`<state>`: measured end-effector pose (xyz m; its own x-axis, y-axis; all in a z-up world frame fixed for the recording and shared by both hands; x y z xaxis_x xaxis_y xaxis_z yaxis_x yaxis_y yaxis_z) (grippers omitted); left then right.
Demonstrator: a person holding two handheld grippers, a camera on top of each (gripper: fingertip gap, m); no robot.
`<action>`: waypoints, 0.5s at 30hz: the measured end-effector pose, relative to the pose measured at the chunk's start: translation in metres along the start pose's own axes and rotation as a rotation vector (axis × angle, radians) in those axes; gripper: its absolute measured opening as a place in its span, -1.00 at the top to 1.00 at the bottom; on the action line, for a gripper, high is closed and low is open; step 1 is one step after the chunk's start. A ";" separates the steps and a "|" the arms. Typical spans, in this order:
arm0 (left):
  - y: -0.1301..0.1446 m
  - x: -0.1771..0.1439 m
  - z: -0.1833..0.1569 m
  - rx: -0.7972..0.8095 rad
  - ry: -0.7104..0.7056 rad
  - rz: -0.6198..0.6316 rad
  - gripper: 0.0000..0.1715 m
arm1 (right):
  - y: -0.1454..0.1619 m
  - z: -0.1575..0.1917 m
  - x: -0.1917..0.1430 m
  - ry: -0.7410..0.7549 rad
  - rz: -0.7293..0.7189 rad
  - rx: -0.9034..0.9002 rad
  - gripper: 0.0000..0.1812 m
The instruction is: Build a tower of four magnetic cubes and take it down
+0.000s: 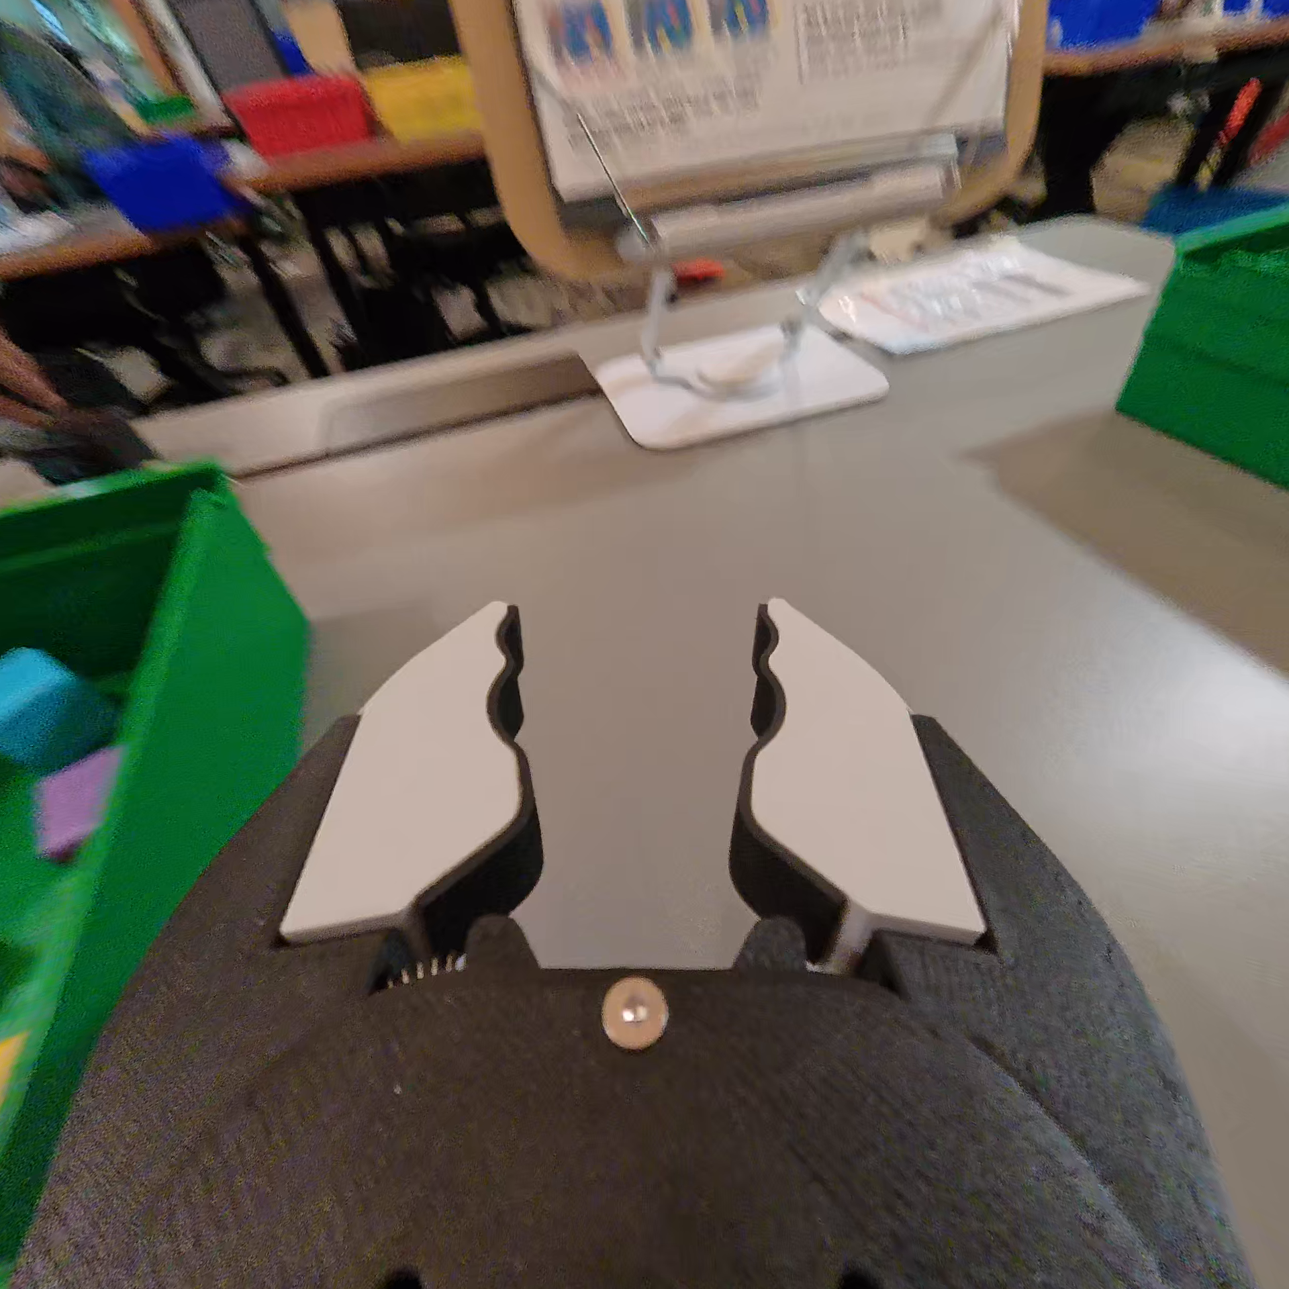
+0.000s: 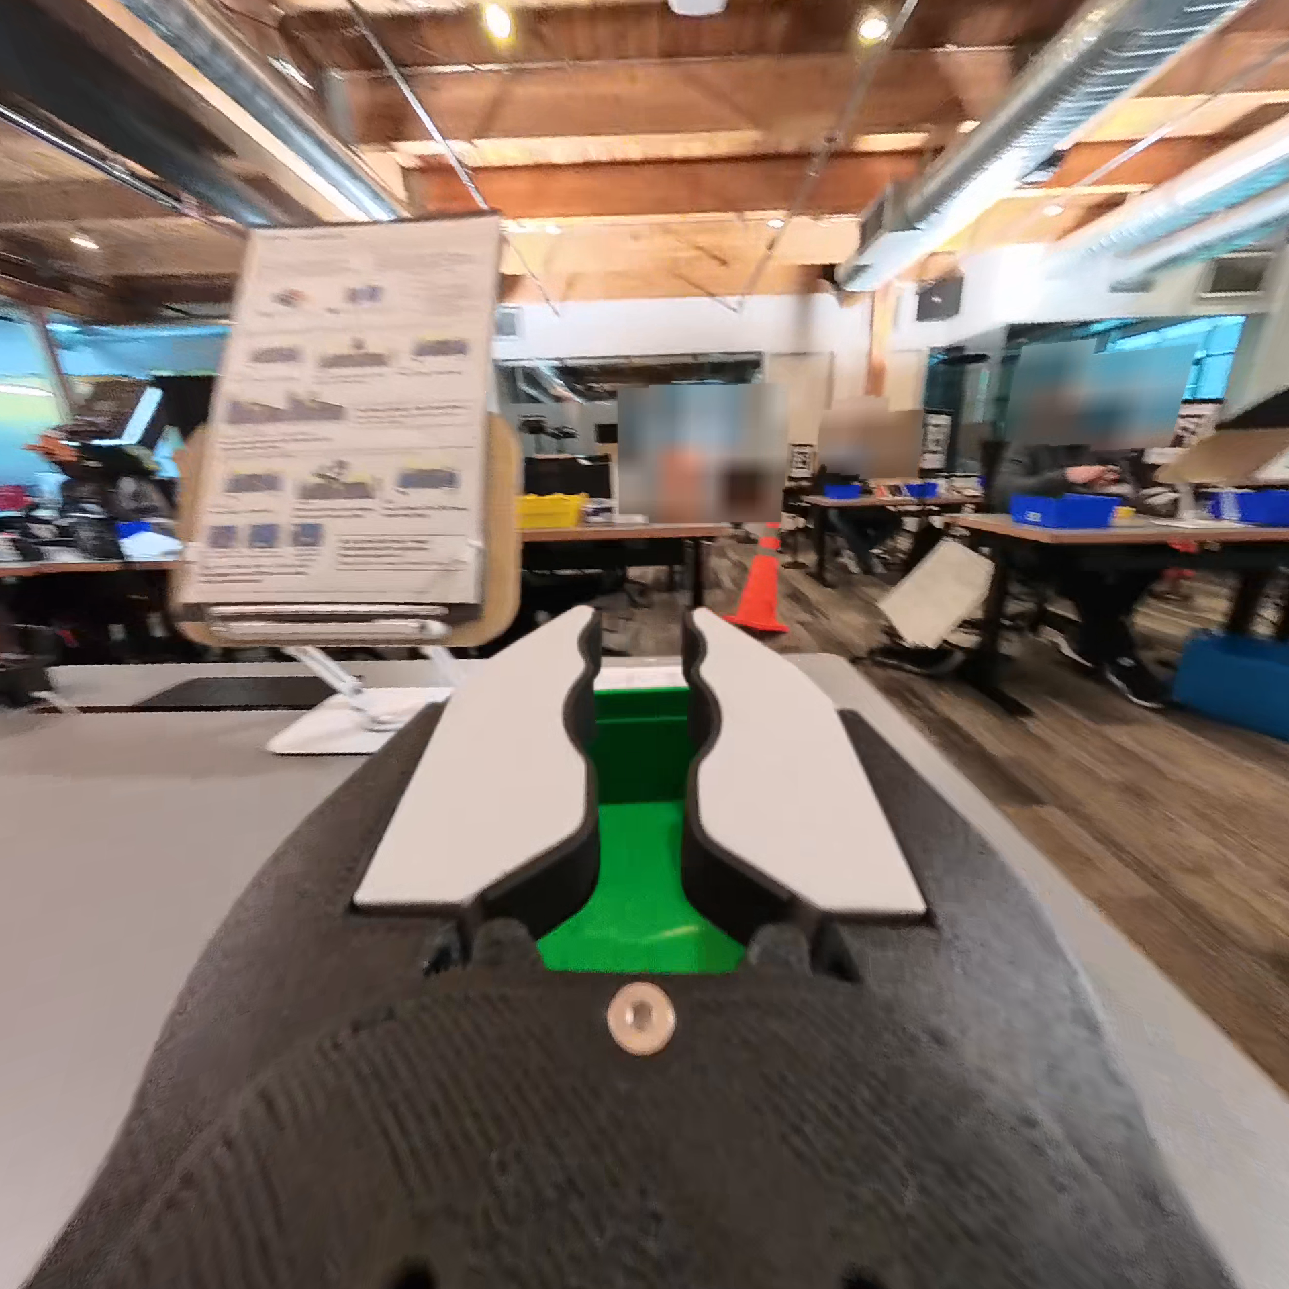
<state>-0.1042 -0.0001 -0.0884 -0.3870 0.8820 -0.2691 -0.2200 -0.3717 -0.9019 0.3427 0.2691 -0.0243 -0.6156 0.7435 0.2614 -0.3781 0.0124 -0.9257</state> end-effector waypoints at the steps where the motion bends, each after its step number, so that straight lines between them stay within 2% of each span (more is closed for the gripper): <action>1: -0.008 -0.010 0.010 -0.005 -0.063 -0.037 0.25 | 0.005 0.017 0.003 -0.045 0.005 0.011 0.76; 5: -0.028 -0.064 0.081 -0.078 -0.321 -0.113 0.26 | 0.040 0.086 0.011 -0.246 0.086 0.071 0.76; 7: -0.022 -0.089 0.120 -0.160 -0.341 -0.114 0.25 | 0.064 0.116 0.014 -0.339 0.180 0.102 0.75; 9: -0.003 -0.099 0.151 -0.232 -0.295 -0.023 0.26 | 0.086 0.138 0.016 -0.413 0.277 0.066 0.73; 11: 0.028 -0.096 0.170 -0.289 -0.220 0.151 0.25 | 0.098 0.151 0.015 -0.458 0.334 -0.057 0.73; 12: 0.043 -0.092 0.176 -0.333 -0.197 0.212 0.26 | 0.101 0.155 0.014 -0.466 0.341 -0.135 0.73; 15: 0.073 -0.079 0.183 -0.431 -0.137 0.280 0.33 | 0.104 0.157 0.009 -0.417 0.302 -0.294 0.79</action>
<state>-0.2536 -0.1502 -0.0716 -0.4982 0.7090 -0.4991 0.2852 -0.4096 -0.8665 0.1892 0.1725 -0.0755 -0.9085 0.4179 0.0054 0.0264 0.0702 -0.9972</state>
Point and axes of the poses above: each gripper's, where its closed fingertips meet, x out along the fingers, y out of its underside, z = x × y across the jaws, the point moved 10 cm from there along -x, back along the fingers, and after that the axes turned 15 degrees about x, right-handed, at the moved point
